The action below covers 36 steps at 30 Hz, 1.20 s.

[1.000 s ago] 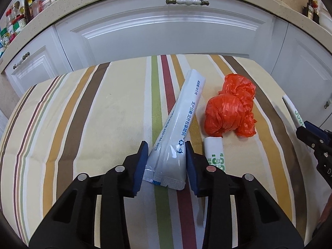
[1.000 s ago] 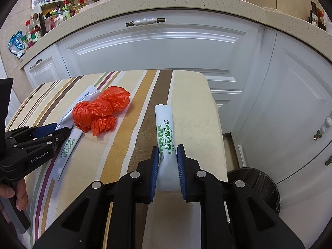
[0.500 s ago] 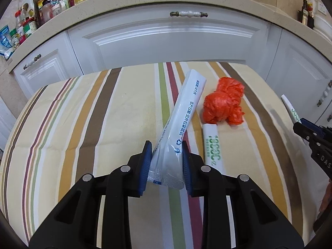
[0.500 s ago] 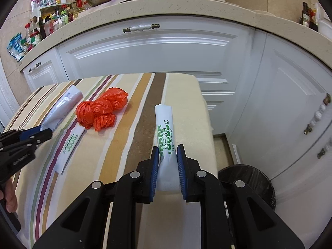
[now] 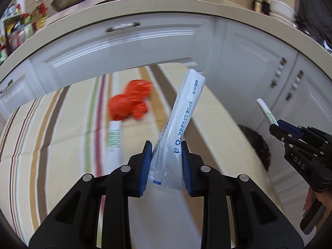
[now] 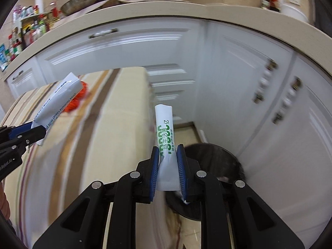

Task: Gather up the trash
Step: 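Carry both tubes over the black bin and open both grippers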

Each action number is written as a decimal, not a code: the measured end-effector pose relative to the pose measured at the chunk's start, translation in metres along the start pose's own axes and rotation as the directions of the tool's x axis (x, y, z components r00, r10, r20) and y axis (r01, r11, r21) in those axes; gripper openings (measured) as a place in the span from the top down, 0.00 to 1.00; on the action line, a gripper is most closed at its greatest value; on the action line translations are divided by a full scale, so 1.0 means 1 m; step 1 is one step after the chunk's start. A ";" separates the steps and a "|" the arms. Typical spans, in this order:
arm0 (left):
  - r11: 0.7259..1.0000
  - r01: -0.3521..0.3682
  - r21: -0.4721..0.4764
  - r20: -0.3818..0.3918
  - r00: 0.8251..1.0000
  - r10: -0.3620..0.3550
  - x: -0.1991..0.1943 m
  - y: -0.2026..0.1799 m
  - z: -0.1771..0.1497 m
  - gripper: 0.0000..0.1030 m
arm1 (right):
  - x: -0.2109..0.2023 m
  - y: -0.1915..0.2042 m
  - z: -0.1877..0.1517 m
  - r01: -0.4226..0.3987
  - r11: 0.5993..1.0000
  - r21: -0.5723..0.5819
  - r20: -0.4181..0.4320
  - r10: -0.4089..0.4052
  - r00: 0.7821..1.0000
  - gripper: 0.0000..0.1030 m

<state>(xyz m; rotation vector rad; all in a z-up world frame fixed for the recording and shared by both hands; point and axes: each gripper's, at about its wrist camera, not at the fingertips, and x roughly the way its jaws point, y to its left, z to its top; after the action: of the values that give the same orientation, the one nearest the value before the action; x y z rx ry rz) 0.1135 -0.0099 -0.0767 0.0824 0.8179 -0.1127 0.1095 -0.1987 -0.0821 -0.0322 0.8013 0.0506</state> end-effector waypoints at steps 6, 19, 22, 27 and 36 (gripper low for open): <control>0.994 0.065 0.084 -0.024 0.998 -0.063 0.015 -0.062 0.001 0.74 | -0.007 -0.042 -0.013 0.066 0.996 0.057 -0.009 -0.065 0.998 0.81; 0.978 0.086 0.188 -0.028 0.996 -0.083 0.041 -0.146 0.011 0.74 | -0.006 -0.093 -0.028 0.138 0.982 0.130 0.000 -0.139 0.990 0.81; 0.976 0.088 0.197 -0.026 0.996 -0.084 0.046 -0.156 0.015 0.73 | 0.000 -0.099 -0.028 0.144 0.980 0.140 0.001 -0.145 0.989 0.81; 0.972 0.071 0.223 -0.017 0.997 -0.069 0.059 -0.169 0.020 0.57 | 0.011 -0.106 -0.025 0.172 0.973 0.155 0.021 -0.177 0.984 0.53; 0.980 0.054 0.194 0.003 0.998 -0.056 0.058 -0.156 0.025 0.41 | 0.009 -0.103 -0.027 0.170 0.971 0.168 0.033 -0.178 0.983 0.49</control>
<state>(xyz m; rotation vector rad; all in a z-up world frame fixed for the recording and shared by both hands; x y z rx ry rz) 0.1500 -0.1710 -0.1069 0.2429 0.7995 -0.2447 0.1022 -0.3030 -0.1061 0.0552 0.7501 -0.1812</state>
